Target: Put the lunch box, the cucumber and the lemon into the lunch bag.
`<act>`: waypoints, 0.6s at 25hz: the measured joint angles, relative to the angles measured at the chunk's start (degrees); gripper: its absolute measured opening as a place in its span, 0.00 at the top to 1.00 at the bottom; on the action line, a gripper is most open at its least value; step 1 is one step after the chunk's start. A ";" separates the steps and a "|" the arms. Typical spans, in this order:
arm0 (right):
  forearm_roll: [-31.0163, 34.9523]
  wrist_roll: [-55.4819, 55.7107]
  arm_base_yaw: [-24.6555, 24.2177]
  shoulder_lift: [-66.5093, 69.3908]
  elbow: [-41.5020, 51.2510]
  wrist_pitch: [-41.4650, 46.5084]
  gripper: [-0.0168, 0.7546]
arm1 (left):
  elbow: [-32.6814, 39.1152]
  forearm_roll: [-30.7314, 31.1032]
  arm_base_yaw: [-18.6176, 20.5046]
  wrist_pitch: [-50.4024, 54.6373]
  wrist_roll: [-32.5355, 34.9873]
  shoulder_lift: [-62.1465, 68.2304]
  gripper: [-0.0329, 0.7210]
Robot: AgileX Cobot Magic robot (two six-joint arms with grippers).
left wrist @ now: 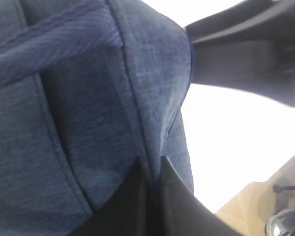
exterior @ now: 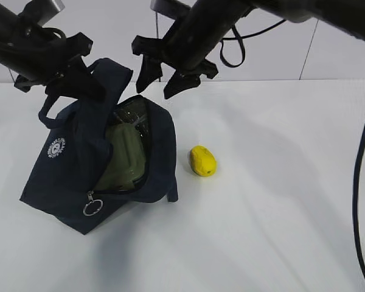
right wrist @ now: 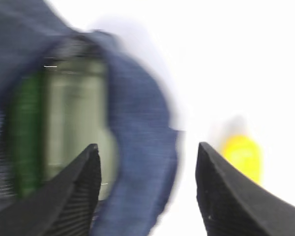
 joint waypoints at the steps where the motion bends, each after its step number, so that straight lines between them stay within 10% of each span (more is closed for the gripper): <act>1: -1.96 0.72 0.00 -0.37 -0.09 1.01 0.38 | 0.00 0.09 0.00 0.00 0.00 0.00 0.97; 15: -18.64 3.85 0.00 -0.81 2.22 3.14 0.38 | 0.00 0.43 0.00 0.00 0.00 0.00 0.97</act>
